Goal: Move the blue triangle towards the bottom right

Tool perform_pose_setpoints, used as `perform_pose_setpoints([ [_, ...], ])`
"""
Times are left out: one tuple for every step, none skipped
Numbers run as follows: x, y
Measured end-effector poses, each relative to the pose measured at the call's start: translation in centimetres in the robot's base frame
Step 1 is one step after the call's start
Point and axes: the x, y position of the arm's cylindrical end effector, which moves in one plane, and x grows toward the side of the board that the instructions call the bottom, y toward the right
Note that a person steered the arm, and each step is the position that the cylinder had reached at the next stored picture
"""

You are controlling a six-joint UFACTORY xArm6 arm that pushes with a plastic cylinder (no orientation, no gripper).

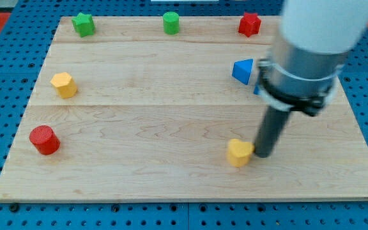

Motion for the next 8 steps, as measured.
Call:
perform_pose_setpoints([
  [0.0, -9.8],
  [-2.1, -9.5],
  [-8.2, -12.4],
  [-15.6, -9.9],
  [-20.8, -6.4],
  [-23.4, -2.5],
  [-20.6, 1.6],
  [-18.1, 1.2],
])
